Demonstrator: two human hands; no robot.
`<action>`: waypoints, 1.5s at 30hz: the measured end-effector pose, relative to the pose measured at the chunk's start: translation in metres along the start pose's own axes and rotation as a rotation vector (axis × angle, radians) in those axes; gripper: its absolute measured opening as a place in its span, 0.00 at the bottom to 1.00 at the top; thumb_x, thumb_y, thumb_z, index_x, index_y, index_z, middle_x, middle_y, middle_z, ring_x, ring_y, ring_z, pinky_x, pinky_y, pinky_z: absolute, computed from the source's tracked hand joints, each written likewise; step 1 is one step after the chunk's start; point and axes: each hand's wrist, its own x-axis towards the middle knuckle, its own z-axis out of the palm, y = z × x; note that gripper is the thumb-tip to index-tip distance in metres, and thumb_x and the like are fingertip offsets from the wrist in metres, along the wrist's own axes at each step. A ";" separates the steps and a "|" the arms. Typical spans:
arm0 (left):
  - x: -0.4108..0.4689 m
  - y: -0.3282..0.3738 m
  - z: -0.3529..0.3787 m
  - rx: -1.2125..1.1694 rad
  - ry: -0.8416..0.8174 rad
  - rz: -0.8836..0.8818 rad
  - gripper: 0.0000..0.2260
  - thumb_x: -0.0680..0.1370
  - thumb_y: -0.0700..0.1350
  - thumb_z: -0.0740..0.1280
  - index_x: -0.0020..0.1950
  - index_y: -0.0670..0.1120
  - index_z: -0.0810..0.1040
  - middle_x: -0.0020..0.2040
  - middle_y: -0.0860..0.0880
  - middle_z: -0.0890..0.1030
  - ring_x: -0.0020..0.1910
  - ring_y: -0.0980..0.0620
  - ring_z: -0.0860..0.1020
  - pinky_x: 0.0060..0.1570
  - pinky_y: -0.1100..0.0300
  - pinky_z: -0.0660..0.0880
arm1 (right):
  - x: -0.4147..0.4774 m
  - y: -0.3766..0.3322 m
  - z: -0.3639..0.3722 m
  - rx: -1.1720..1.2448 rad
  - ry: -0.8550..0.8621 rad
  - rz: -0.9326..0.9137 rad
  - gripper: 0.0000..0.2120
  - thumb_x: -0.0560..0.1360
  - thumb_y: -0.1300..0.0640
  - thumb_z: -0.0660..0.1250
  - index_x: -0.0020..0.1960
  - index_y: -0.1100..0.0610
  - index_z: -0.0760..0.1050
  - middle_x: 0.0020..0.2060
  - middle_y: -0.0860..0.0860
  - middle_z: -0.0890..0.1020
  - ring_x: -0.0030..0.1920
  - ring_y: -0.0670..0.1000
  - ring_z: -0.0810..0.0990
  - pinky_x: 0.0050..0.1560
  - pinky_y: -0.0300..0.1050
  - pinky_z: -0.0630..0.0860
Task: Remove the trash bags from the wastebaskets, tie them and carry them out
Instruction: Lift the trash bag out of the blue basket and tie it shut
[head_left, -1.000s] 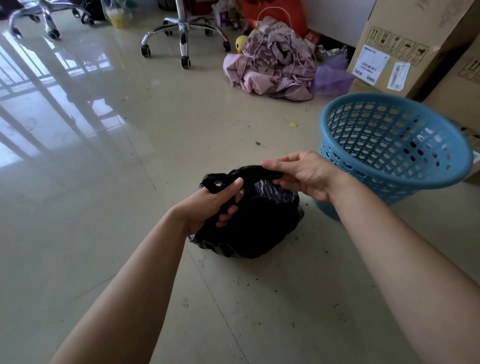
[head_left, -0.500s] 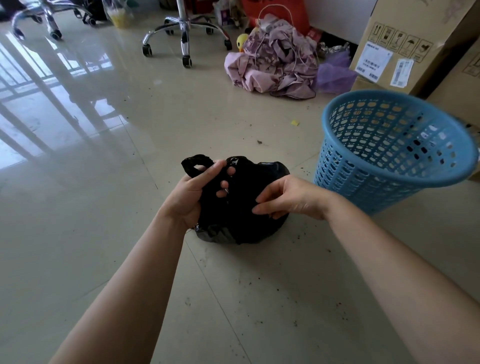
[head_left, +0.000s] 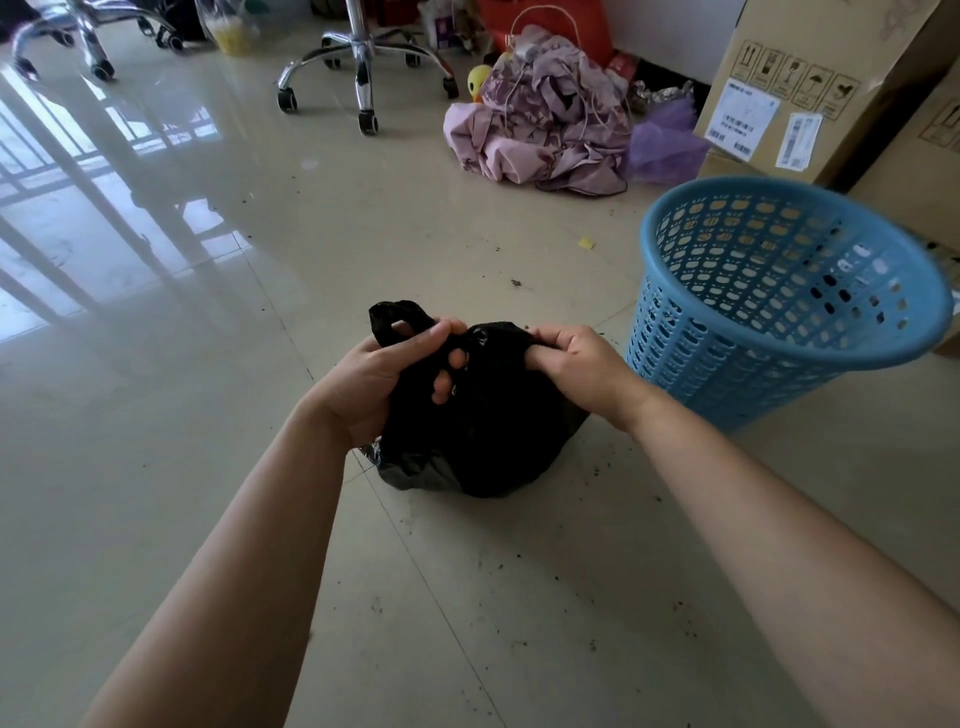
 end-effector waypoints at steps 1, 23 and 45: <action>0.001 0.001 -0.001 0.053 0.039 -0.028 0.11 0.82 0.46 0.63 0.60 0.44 0.79 0.42 0.46 0.79 0.34 0.51 0.76 0.40 0.59 0.77 | 0.001 0.000 -0.003 -0.025 0.047 0.007 0.08 0.77 0.58 0.66 0.43 0.58 0.82 0.36 0.49 0.82 0.39 0.46 0.79 0.44 0.43 0.75; 0.018 -0.006 0.019 -0.094 0.705 0.167 0.05 0.69 0.46 0.68 0.33 0.48 0.76 0.36 0.50 0.77 0.41 0.48 0.75 0.46 0.54 0.72 | -0.006 0.000 -0.001 -0.043 -0.242 0.100 0.17 0.74 0.43 0.72 0.62 0.46 0.79 0.54 0.51 0.86 0.55 0.48 0.85 0.63 0.51 0.78; 0.006 -0.020 -0.011 -0.219 0.357 0.140 0.16 0.74 0.25 0.64 0.38 0.46 0.73 0.39 0.49 0.80 0.42 0.48 0.81 0.44 0.55 0.82 | -0.010 0.015 0.001 -0.079 -0.185 0.170 0.12 0.78 0.45 0.68 0.57 0.48 0.82 0.50 0.47 0.86 0.52 0.47 0.84 0.57 0.43 0.78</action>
